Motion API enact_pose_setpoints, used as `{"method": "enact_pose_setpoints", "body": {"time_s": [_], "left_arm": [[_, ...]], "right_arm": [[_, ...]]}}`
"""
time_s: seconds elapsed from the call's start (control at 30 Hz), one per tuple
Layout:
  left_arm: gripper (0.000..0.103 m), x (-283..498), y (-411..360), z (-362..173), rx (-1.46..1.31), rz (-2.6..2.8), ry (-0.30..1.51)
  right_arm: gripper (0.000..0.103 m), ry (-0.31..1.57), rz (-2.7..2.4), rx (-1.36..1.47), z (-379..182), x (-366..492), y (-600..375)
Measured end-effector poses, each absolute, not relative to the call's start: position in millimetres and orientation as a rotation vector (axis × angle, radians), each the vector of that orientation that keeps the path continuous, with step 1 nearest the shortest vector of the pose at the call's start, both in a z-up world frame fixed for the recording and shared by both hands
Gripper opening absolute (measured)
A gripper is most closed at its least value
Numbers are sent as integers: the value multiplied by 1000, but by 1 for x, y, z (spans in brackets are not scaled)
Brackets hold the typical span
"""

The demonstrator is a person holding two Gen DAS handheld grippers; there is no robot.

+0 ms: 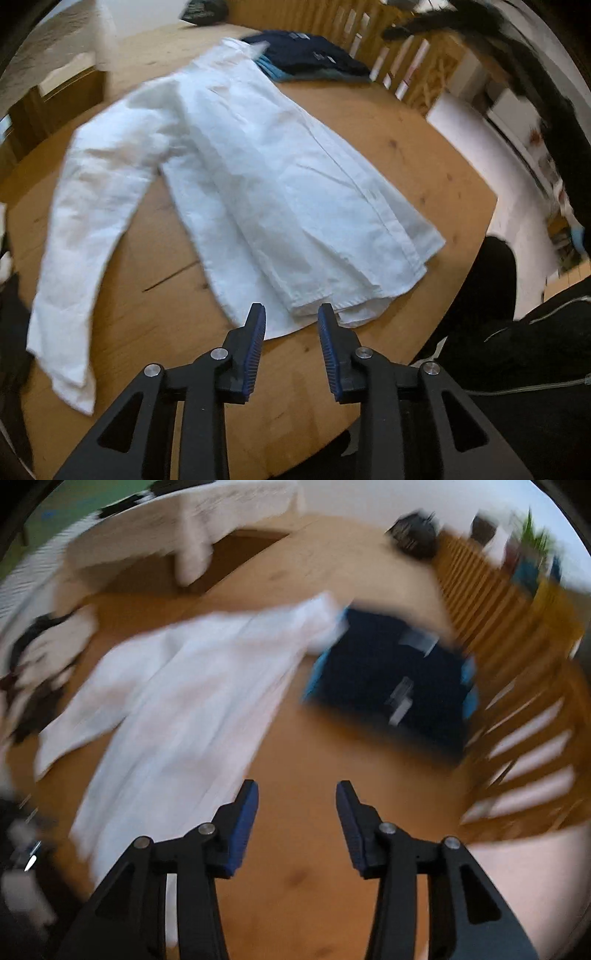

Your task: Fold clothes

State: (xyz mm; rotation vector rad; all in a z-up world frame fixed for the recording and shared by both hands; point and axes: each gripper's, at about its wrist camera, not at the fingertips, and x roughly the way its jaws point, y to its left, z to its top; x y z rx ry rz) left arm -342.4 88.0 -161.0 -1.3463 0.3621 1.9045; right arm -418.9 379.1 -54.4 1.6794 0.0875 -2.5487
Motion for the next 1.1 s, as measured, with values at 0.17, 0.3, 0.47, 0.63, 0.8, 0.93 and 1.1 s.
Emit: {"method": "enact_pose_setpoints", "body": {"time_s": [0.17, 0.3, 0.47, 0.63, 0.8, 0.93, 1.1], "left_arm": [[39, -356, 105, -191, -1407, 1835, 325], [39, -362, 105, -204, -1440, 1818, 280], [38, -357, 103, -202, -1431, 1827, 297], [38, -360, 94, -196, -1419, 1851, 282], [40, -361, 97, -191, -1401, 1809, 227], [40, -361, 101, -192, -1401, 1836, 301], [24, -360, 100, -198, -1403, 1851, 364]], "right_arm": [[43, -99, -2408, 1681, -111, -377, 348], [40, -235, -2294, 1674, -156, -346, 322], [21, -337, -2173, 1747, -189, -333, 317], [6, -262, -2242, 1807, -183, -318, 326], [13, -269, -2232, 1736, -167, -320, 305], [19, -283, -2191, 1801, -183, -321, 295], [19, -312, -2162, 1830, -192, -322, 287]]}}
